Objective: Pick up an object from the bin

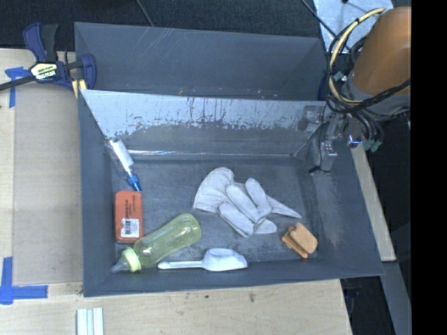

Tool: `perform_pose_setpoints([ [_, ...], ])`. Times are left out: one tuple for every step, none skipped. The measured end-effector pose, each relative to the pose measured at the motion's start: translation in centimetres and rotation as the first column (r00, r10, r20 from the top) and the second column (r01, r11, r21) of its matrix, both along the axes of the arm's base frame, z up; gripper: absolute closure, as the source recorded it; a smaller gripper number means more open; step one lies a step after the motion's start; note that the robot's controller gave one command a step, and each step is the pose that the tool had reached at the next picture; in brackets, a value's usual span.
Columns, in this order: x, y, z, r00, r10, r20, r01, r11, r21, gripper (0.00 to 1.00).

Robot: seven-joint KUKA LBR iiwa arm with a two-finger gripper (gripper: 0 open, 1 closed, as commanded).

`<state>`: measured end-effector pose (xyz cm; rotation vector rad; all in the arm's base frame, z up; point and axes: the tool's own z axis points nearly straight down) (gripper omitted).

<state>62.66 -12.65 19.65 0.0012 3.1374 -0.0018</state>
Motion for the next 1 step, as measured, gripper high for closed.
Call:
perform_pose_setpoints([
  [-0.40,3.32,-6.18,0.998,-0.059,0.005,0.059,0.998,0.001,0.00],
])
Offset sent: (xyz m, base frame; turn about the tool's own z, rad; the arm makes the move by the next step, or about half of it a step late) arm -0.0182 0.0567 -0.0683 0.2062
